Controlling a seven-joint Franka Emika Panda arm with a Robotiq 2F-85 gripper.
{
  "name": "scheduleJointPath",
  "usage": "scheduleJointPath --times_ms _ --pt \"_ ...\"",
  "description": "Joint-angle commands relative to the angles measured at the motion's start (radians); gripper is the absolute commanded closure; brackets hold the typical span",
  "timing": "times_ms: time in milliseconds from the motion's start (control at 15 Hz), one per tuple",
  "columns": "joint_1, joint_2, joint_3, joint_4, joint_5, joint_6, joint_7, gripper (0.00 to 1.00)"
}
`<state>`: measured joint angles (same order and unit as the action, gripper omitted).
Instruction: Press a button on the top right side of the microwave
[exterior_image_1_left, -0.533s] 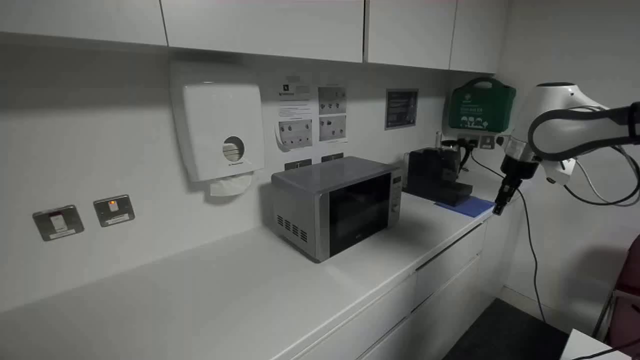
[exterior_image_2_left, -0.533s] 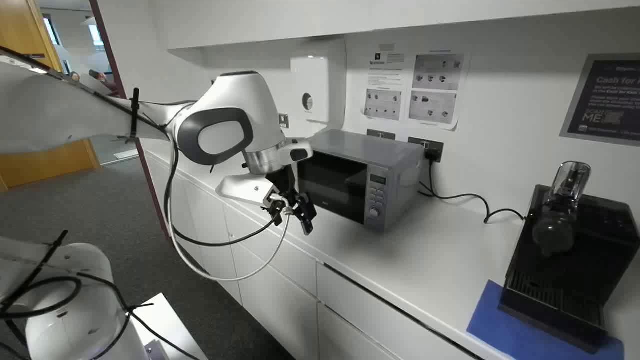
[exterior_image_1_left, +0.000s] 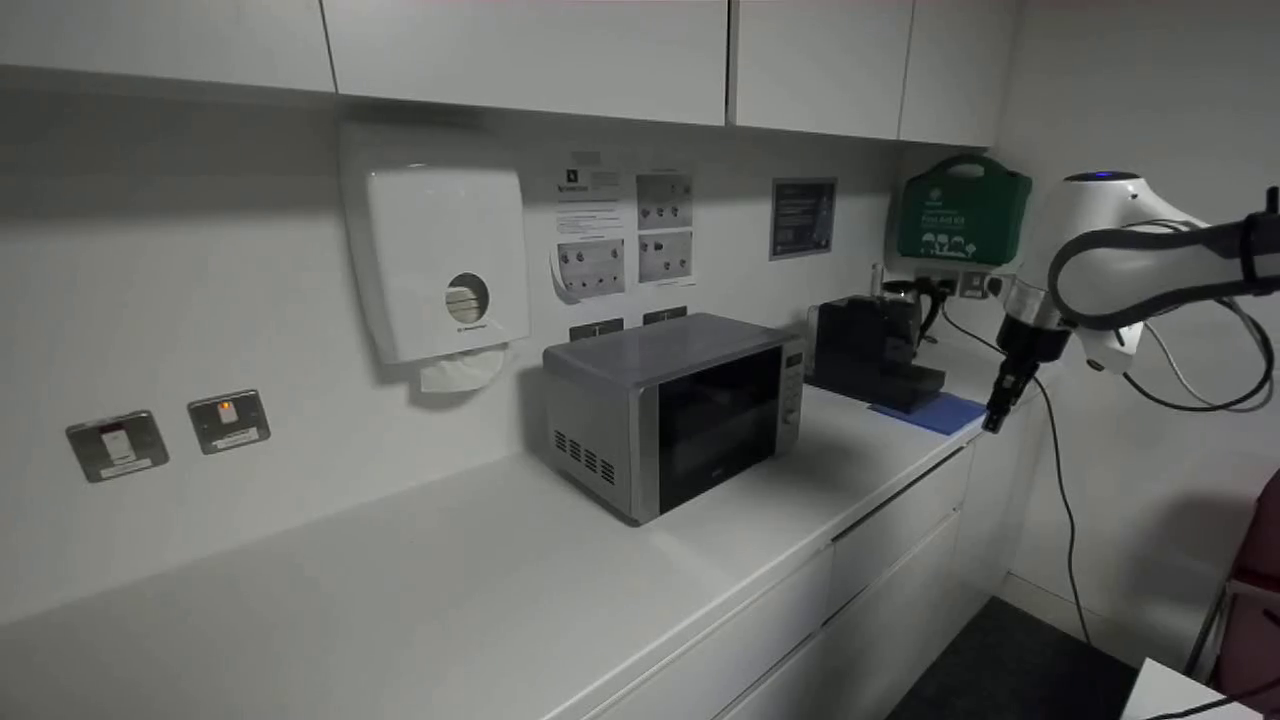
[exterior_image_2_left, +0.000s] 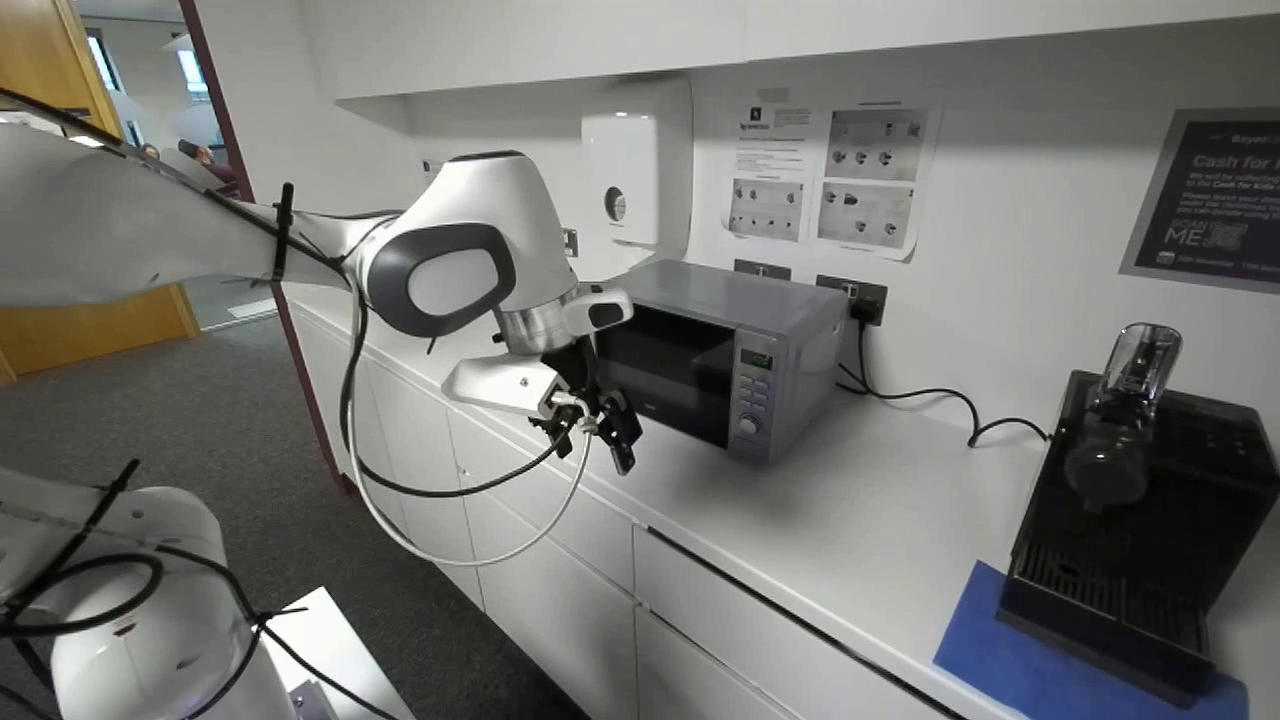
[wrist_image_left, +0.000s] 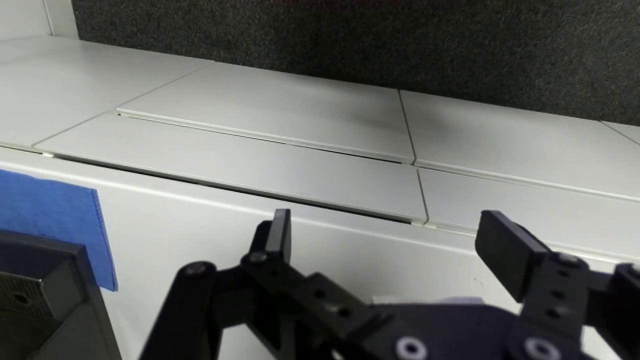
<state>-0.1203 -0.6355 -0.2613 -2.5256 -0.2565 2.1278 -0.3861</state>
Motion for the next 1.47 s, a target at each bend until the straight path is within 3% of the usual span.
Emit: scheduleJointPath --times_ms 0,267,533,667,1400 --pt "0.001 0.106 -0.023 0.022 -0.061 0.11 -0.094 0.0" --pt "0.031 0.201 -0.056 0.033 -0.069 0.214 -0.277 0.0" --pt "0.037 0.201 -0.012 0.025 -0.091 0.276 -0.399 0.0" --pt "0.045 0.195 -0.005 0.03 -0.052 0.34 -0.399 0.0" --pt "0.027 0.204 0.008 0.011 -0.059 0.307 -0.373 0.0"
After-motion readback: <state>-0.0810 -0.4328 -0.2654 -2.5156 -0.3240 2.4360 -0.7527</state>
